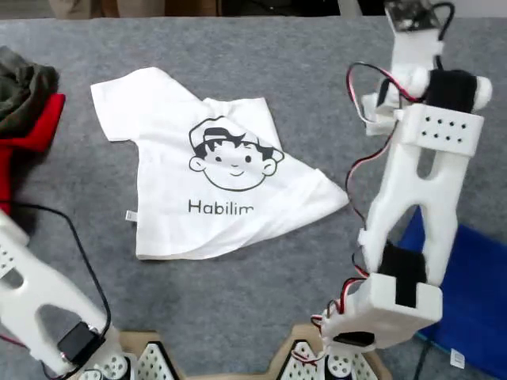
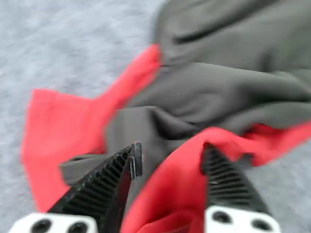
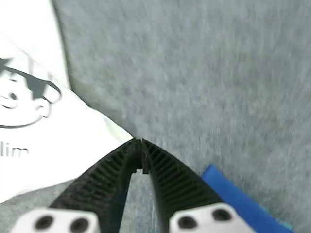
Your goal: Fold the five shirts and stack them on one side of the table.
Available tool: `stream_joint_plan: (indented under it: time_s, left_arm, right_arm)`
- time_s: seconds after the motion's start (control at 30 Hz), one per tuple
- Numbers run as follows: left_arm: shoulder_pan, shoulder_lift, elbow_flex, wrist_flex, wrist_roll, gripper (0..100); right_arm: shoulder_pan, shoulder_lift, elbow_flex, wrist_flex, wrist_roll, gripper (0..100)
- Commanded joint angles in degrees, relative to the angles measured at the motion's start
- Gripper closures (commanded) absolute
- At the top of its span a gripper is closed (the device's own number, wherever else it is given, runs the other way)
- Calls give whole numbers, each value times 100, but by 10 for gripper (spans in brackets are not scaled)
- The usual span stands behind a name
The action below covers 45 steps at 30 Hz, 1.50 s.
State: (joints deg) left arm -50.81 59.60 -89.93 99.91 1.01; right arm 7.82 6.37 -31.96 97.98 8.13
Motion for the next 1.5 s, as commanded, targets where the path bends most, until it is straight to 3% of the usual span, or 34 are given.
stream_joint_plan:
  time_s: [0.0, 0.17, 0.43, 0.57, 0.67, 0.8, 1.03, 1.37, 1.47]
  left_arm:
    - [440, -567, -545, 123, 35, 739]
    - [1187, -1833, 1055, 123, -237, 745]
    - [2286, -5596, 7042, 114, -747, 783]
    - [2673, -7240, 9275, 9, -870, 781]
    - [2690, -7899, 10576, -255, -949, 781]
    - [2725, -8110, 12035, -519, -1600, 781]
    - [2954, -8110, 12879, -1257, -1908, 781]
    - [4255, -8101, 12888, -1582, -712, 781]
    - [4352, -8066, 12879, -1881, -387, 781]
  right_arm:
    - [-295, -110, -488, 79, 18, 993]
    - [-382, 48, -382, 62, 18, 993]
    - [-365, 400, -400, 79, 18, 993]
    - [-374, 409, -400, 62, 18, 993]
    - [-356, 418, -365, 62, 18, 993]
    - [-347, 418, -356, 70, 44, 993]
    - [-356, 681, -365, -35, 26, 993]
    - [-347, 1059, -365, 9, 26, 993]
    - [-347, 1068, -365, 9, 18, 993]
